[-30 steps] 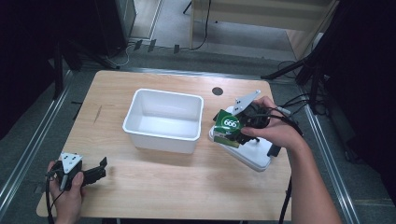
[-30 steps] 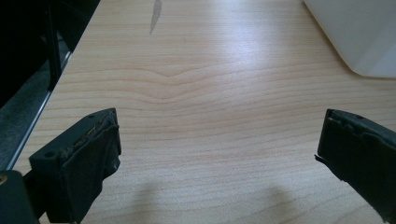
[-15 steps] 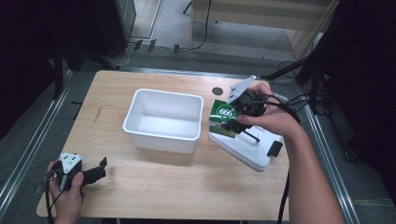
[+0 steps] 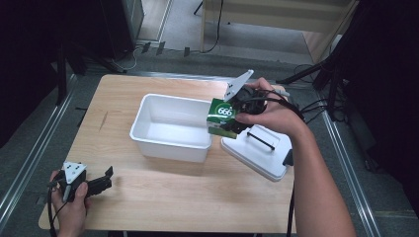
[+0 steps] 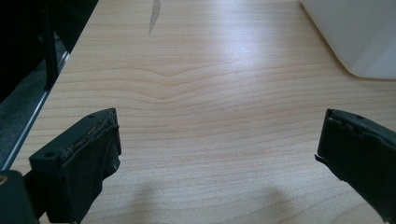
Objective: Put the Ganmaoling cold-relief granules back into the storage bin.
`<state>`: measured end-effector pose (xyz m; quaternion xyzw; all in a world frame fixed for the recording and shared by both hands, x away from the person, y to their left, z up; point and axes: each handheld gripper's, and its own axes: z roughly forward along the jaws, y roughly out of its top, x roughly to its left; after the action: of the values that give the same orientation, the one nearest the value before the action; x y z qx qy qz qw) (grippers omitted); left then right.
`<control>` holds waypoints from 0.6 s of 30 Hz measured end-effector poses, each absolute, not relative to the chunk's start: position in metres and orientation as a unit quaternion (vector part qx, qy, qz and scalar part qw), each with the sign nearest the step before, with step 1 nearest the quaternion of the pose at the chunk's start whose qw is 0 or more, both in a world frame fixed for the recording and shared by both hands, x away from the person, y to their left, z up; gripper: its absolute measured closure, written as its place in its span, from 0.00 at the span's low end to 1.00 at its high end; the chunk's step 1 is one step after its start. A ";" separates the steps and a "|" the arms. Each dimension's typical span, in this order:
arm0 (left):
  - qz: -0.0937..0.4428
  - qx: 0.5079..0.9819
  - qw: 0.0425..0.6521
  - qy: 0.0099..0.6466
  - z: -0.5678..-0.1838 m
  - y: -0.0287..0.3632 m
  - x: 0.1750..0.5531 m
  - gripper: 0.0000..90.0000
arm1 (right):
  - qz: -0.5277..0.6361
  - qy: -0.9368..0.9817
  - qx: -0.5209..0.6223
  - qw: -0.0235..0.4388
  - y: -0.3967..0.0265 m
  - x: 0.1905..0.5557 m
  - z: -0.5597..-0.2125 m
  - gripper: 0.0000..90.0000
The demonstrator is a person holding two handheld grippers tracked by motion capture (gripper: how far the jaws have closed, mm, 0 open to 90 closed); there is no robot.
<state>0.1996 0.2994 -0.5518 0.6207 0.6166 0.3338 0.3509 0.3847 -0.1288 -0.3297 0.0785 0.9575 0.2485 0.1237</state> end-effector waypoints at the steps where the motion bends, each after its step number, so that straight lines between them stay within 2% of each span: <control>1: 0.334 0.620 0.352 0.617 -0.552 0.299 0.200 0.00 | 0.248 0.958 0.077 0.125 -0.126 0.384 -0.329 0.18; 18: 0.334 0.621 0.353 0.615 -0.552 0.299 0.199 0.00 | 0.245 0.961 0.045 0.117 -0.077 0.387 -0.331 0.18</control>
<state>0.1987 0.2995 -0.5518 0.6211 0.6150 0.3340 0.3528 0.3866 -0.0774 -0.3312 0.0446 0.9612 0.2455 0.1174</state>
